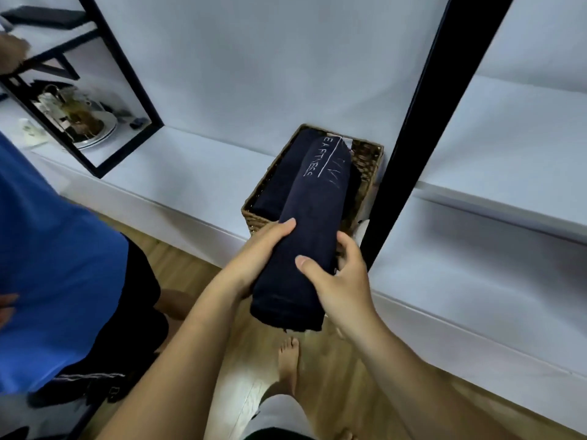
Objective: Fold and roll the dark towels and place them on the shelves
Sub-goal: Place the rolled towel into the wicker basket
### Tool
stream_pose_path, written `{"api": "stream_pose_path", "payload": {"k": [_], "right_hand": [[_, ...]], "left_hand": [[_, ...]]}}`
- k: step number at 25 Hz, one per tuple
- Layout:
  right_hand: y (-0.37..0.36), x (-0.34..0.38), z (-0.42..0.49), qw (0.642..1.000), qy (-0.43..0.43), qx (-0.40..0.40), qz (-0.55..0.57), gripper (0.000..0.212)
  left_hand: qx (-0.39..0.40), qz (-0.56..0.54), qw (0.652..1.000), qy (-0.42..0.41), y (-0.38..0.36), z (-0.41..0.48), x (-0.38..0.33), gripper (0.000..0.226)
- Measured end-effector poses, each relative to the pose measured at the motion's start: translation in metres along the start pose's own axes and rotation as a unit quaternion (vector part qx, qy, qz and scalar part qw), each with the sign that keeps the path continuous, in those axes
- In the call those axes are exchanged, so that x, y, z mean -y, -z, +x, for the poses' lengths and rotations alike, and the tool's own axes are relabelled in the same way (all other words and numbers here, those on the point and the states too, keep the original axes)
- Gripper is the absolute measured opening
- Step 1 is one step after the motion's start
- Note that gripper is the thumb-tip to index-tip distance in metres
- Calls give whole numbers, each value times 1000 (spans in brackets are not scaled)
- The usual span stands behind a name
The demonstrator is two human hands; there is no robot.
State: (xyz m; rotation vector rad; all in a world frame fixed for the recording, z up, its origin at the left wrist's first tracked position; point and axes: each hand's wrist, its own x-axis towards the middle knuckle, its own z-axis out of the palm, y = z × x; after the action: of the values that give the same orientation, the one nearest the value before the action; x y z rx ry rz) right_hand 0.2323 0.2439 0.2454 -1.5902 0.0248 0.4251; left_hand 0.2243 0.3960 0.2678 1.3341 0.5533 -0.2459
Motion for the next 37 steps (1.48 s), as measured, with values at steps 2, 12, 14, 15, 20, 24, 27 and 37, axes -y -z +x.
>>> {"api": "stream_pose_path", "payload": {"k": [2,12,14,15,20,24,27,37], "right_hand": [[-4,-2,50,999,-7,-35,10,79],[-41,-55,257,982,-75,-58,-161,89],[-52,-68,262,978,-90,-30,-185,92],[-55,-71,263,977,-92,-23,-189,93],[-62,-76,269,969,-93,-28,-228,94],[-69,-75,268,964,-96,-29,-247,95],[-62,-66,264,959,-113,-28,-259,94],[-44,-44,202,938,-44,6,-344,76]], "left_hand": [[-65,127,988,-63,6,52,-13,45],[-42,625,768,-135,73,254,-7,68],[-23,628,767,-130,78,266,-8,75],[-19,628,766,-138,80,272,-10,76],[6,681,709,-185,83,298,-2,72],[8,696,694,-182,85,300,-1,71],[8,675,714,-186,82,296,-5,69],[-70,595,776,-194,59,205,7,59]]}}
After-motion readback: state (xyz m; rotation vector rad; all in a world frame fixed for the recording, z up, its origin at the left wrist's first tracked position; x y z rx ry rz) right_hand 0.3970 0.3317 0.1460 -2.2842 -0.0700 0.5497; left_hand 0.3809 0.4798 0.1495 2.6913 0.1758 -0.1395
